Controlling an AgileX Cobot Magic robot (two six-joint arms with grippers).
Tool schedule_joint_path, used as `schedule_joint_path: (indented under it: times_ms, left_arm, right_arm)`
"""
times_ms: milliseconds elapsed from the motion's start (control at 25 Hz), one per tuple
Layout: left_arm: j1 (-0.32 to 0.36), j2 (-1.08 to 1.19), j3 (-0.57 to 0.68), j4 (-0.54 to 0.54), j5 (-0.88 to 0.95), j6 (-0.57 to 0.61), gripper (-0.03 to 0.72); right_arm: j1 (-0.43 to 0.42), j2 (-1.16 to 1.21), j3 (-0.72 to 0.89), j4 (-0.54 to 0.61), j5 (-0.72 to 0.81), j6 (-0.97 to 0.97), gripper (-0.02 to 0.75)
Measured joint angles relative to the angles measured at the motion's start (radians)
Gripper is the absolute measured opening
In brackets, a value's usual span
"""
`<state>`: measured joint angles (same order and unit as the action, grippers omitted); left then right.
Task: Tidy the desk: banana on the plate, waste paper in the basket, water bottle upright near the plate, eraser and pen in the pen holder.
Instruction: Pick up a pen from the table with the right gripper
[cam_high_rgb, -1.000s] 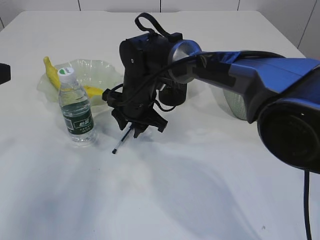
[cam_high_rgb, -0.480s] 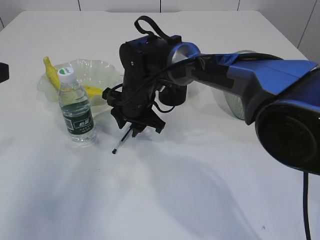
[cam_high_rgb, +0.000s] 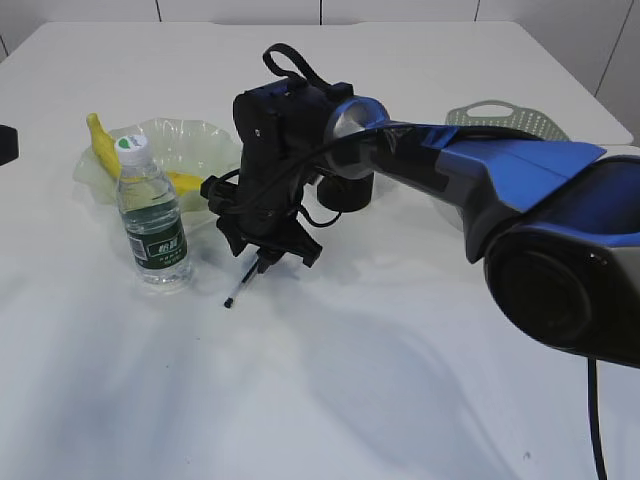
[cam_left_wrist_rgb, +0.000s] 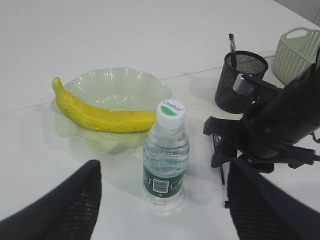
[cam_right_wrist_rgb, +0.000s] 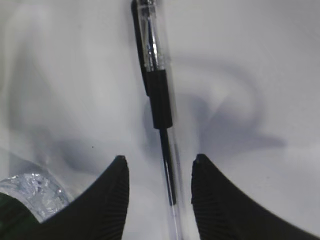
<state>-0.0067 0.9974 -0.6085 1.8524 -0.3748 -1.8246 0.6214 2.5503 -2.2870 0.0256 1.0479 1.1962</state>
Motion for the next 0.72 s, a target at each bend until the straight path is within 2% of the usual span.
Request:
schedule_joint_path:
  times_ms: [320, 720]
  left_arm:
    - [0.0, 0.0, 0.0, 0.0, 0.002, 0.0, 0.551]
    - [0.0, 0.0, 0.0, 0.0, 0.018, 0.0, 0.551]
  right_arm:
    - [0.0, 0.066, -0.168, -0.051, 0.135, 0.001, 0.319]
    - [0.0, 0.102, -0.191, -0.045, 0.177, -0.017, 0.319]
